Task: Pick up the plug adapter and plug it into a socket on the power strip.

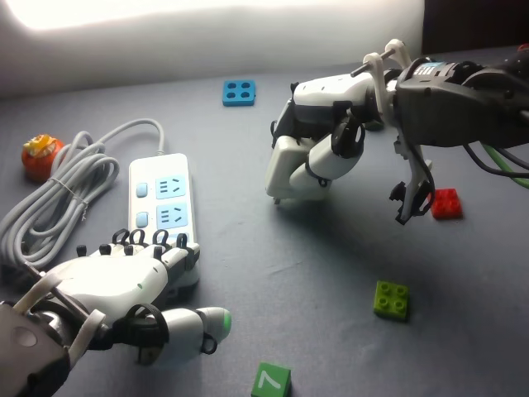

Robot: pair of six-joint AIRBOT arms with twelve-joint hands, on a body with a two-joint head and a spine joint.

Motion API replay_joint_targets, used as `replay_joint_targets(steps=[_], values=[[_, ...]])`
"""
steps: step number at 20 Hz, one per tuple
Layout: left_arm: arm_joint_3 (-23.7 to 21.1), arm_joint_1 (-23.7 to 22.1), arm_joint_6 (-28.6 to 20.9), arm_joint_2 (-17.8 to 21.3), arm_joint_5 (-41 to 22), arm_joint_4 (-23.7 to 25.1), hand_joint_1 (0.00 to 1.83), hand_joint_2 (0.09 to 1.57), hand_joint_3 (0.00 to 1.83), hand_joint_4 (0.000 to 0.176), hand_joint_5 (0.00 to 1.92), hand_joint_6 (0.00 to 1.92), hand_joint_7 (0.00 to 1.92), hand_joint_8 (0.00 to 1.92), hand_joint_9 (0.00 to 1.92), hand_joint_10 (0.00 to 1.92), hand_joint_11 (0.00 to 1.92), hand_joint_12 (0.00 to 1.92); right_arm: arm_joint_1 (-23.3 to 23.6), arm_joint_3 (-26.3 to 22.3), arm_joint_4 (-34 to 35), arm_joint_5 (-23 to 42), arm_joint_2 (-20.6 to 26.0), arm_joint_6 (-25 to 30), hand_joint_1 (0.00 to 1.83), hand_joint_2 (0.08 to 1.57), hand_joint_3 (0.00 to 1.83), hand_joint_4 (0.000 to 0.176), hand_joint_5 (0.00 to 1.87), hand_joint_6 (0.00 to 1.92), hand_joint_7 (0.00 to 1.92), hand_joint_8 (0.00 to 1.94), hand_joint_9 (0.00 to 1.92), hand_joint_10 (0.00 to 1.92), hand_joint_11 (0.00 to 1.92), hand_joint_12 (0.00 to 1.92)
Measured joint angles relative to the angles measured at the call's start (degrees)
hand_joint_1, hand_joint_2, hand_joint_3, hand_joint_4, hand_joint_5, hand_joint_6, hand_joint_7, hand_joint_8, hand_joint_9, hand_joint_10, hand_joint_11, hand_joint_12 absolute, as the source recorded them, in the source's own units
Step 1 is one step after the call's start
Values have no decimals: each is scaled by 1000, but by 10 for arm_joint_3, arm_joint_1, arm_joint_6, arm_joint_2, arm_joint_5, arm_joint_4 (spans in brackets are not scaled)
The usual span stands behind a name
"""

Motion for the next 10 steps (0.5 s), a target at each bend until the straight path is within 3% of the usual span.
replay_joint_targets(steps=[1,6,10], values=[[0,0,0,0,0,0,0,1321,0,0,76,7,99,16,71,20,7,3,0,0,0,0,1,0,1206,1140,1,0,862,1187,1021,915,1211,75,760,1119],[0,0,0,0,0,0,0,1312,0,0,76,4,104,12,74,15,1,0,7,-1,0,-5,7,-12,1217,1130,0,0,862,1170,1063,865,1249,74,786,1127],[0,0,0,0,-2,1,0,1311,0,0,75,3,103,7,67,6,2,1,51,-2,-2,-42,16,-31,1232,1107,1,0,898,1081,1117,806,1296,59,848,1038]])
